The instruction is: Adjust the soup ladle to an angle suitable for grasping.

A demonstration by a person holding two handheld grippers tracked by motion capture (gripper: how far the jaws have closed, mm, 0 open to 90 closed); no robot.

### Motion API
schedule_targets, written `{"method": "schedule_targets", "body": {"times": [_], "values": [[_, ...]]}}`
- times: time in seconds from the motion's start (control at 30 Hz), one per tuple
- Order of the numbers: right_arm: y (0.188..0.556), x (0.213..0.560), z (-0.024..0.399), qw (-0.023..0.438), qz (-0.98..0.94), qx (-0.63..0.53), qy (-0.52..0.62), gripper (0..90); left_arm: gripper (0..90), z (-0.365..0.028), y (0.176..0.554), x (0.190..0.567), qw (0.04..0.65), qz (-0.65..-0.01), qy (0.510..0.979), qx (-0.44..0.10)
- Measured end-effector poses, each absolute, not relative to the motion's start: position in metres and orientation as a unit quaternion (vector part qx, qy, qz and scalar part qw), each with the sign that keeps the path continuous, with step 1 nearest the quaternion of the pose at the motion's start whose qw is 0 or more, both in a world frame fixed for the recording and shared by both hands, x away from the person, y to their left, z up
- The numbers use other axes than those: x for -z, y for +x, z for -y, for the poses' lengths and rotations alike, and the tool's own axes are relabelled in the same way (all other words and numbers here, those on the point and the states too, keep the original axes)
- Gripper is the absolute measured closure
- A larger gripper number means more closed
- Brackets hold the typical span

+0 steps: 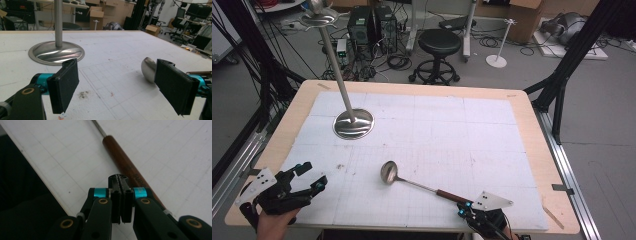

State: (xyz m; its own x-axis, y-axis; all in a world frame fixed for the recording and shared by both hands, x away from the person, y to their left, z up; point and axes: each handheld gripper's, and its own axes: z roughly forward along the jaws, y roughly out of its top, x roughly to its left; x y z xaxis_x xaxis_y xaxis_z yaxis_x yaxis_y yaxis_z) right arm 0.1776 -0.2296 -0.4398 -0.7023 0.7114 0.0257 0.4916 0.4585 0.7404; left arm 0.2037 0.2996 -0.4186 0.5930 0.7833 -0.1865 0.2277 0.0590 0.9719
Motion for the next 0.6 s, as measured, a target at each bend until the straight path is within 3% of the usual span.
{"method": "schedule_targets", "body": {"times": [0.6], "values": [[0.195,0.443,0.243,0.185,-0.825,-0.342,0.41,89.3,20.8,-0.3,0.204,0.419,0.612,-0.392,0.649,-0.224]]}}
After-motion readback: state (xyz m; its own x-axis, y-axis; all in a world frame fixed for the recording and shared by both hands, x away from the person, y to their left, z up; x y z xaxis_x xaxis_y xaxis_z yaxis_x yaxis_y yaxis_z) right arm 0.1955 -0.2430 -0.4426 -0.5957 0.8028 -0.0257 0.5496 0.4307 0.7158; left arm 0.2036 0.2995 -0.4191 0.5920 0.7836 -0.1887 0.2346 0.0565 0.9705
